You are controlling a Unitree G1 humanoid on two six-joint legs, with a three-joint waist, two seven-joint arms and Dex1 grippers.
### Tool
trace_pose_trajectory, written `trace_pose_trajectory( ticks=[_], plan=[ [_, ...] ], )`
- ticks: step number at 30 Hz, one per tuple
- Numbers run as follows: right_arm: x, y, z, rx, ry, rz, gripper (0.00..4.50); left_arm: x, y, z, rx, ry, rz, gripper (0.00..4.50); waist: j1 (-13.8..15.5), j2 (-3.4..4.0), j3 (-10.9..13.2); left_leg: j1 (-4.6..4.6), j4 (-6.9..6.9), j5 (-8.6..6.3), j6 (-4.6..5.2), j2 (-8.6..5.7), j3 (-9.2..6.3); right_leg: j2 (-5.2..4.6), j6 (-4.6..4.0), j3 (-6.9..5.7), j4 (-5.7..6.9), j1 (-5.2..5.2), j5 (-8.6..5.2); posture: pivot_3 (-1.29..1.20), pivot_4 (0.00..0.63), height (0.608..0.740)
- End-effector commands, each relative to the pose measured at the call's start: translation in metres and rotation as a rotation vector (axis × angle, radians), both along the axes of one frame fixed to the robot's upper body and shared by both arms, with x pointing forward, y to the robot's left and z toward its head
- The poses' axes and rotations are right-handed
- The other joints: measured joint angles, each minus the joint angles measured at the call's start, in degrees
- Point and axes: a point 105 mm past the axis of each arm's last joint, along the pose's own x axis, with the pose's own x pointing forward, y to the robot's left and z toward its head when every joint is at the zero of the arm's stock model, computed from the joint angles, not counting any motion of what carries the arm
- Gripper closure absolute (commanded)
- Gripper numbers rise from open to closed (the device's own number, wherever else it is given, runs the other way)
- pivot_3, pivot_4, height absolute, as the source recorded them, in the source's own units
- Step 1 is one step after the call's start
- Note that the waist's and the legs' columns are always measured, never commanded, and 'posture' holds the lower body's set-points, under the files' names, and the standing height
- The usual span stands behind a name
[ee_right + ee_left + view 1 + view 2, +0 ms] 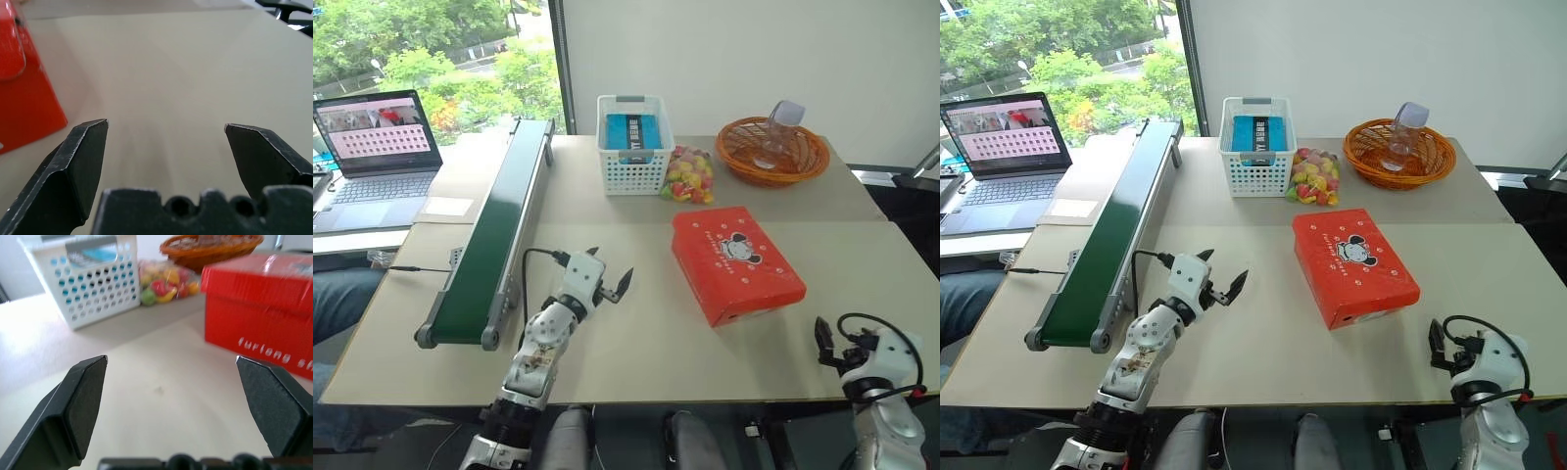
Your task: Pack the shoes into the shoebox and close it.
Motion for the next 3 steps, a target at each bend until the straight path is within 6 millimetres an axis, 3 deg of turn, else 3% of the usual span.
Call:
trace_pose_trajectory(
  ticks=[1, 3],
  plan=[
    [0.0065, -0.0032, 0.0167, -0.048, -0.067, 0.001, 0.01, 0.0021, 0.0054, 0.0067, -0.014, -0.049, 0.029, 0.00, -0.09, 0.00, 0.00, 0.00, 0.00, 0.00, 0.00, 0.00, 0.00, 0.00, 0.00, 0.00, 0.00, -0.05, 0.00, 0.00, 0.150, 0.735],
    [0.0085, -0.0029, 0.0177, -0.053, -0.072, 0.007, 0.01, 0.0028, 0.0057, 0.0009, 0.025, -0.033, 0.023, 0.00, -0.15, 0.00, 0.00, 0.01, 0.01, 0.00, 0.00, 0.00, 0.00, 0.00, 0.00, -0.01, -0.01, -0.06, 0.00, 0.00, 0.150, 0.735]
  ],
)
